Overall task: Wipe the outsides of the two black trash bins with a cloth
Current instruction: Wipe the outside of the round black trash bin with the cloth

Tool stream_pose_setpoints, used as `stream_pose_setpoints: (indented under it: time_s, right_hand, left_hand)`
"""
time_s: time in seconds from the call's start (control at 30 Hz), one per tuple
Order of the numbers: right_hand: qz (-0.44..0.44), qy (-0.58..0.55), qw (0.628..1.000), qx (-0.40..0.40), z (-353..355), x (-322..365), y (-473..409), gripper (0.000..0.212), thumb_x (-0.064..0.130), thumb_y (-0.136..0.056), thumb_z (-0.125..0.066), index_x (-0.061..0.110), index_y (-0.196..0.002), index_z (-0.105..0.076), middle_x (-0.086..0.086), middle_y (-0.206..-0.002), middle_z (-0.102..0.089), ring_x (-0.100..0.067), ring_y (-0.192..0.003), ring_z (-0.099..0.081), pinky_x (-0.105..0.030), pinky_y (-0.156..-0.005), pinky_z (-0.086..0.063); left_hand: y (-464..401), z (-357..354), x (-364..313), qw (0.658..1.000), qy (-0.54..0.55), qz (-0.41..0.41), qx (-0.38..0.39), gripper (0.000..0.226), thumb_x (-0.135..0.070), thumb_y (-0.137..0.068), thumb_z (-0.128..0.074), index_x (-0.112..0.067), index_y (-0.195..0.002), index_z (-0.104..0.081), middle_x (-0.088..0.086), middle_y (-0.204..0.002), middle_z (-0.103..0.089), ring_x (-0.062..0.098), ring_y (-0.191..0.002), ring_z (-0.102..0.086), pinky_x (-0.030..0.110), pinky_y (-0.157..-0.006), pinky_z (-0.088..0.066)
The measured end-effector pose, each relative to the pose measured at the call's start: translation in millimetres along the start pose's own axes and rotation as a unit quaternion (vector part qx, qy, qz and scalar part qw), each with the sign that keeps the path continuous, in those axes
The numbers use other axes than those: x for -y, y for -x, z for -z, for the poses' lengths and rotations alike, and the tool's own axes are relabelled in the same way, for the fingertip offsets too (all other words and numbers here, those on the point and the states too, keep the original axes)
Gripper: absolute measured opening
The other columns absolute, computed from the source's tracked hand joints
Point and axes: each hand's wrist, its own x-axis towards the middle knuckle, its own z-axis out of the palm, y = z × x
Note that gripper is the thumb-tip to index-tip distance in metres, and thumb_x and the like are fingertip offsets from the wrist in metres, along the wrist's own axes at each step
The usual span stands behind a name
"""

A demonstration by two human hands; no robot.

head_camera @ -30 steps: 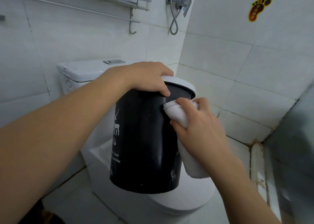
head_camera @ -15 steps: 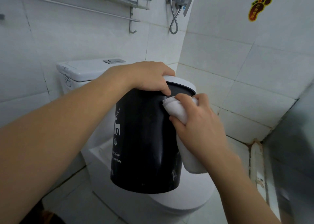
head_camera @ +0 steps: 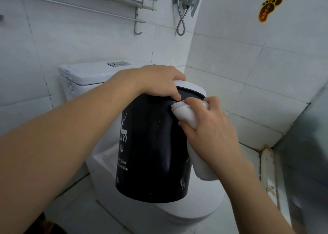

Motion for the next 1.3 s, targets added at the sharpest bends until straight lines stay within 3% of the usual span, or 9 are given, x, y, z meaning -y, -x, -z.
stream_pose_setpoints:
  time_s: [0.37,0.47,0.6,0.7,0.93,1.17,1.3]
  right_hand:
    - [0.021,0.012,1.000,0.013,-3,-2,16,0.036,0.041,-0.088,-0.059,0.042,-0.122,-0.047,0.004,-0.114,-0.039,-0.019,-0.081,-0.045,-0.029,-0.057,-0.035]
    - [0.007,0.004,1.000,0.002,0,-6,2,0.034,0.040,-0.089,-0.057,0.045,-0.121,-0.044,0.004,-0.116,-0.037,-0.022,-0.086,-0.050,-0.030,-0.060,-0.035]
    - [-0.036,0.007,0.999,0.003,2,-17,-10,0.034,0.040,-0.090,-0.057,0.044,-0.121,-0.045,0.002,-0.117,-0.037,-0.029,-0.089,-0.054,-0.032,-0.063,-0.037]
    - [-0.048,0.015,0.999,-0.001,3,-18,-11,0.034,0.040,-0.090,-0.057,0.042,-0.122,-0.046,0.002,-0.115,-0.036,-0.029,-0.086,-0.052,-0.032,-0.063,-0.035]
    - [0.018,0.015,1.000,0.006,3,1,-4,0.036,0.040,-0.090,-0.057,0.042,-0.123,-0.045,0.003,-0.115,-0.036,-0.022,-0.080,-0.041,-0.032,-0.062,-0.036]
    - [-0.073,0.007,0.997,-0.012,2,-19,-18,0.037,0.041,-0.091,-0.055,0.039,-0.126,-0.044,-0.001,-0.115,-0.037,-0.032,-0.088,-0.052,-0.033,-0.066,-0.035]
    - [-0.072,0.018,0.997,-0.014,2,-10,-18,0.037,0.042,-0.092,-0.053,0.037,-0.127,-0.043,-0.002,-0.115,-0.037,-0.031,-0.082,-0.049,-0.033,-0.065,-0.033]
  left_hand:
    - [-1,0,1,1.000,0.009,0.002,0.012,0.014,-0.028,-0.086,-0.065,-0.025,-0.100,-0.062,-0.010,-0.096,-0.062,0.019,-0.096,-0.057,0.039,-0.087,-0.046]
    - [0,1,0,1.000,0.015,0.000,0.011,0.014,-0.025,-0.087,-0.065,-0.021,-0.100,-0.063,-0.005,-0.097,-0.063,0.020,-0.095,-0.058,0.037,-0.085,-0.045]
    - [1,2,1,1.000,0.009,0.001,0.008,0.007,-0.025,-0.087,-0.065,-0.027,-0.089,-0.058,-0.012,-0.089,-0.059,0.019,-0.094,-0.056,0.037,-0.086,-0.045]
    - [0,1,1,1.000,0.008,0.001,0.007,0.008,-0.025,-0.087,-0.064,-0.026,-0.094,-0.060,-0.011,-0.091,-0.060,0.020,-0.096,-0.056,0.038,-0.087,-0.045]
    - [-1,0,4,1.000,0.022,-0.009,0.010,0.008,-0.025,-0.086,-0.066,-0.025,-0.092,-0.061,-0.009,-0.090,-0.062,0.017,-0.092,-0.058,0.036,-0.081,-0.044]
    - [-1,0,3,1.000,0.007,-0.006,0.002,0.013,-0.026,-0.085,-0.064,-0.022,-0.097,-0.060,-0.007,-0.091,-0.061,0.019,-0.092,-0.057,0.038,-0.082,-0.045]
    - [-2,-1,2,1.000,0.002,-0.003,0.000,0.013,-0.025,-0.084,-0.064,-0.022,-0.096,-0.060,-0.006,-0.090,-0.061,0.020,-0.091,-0.057,0.038,-0.080,-0.044]
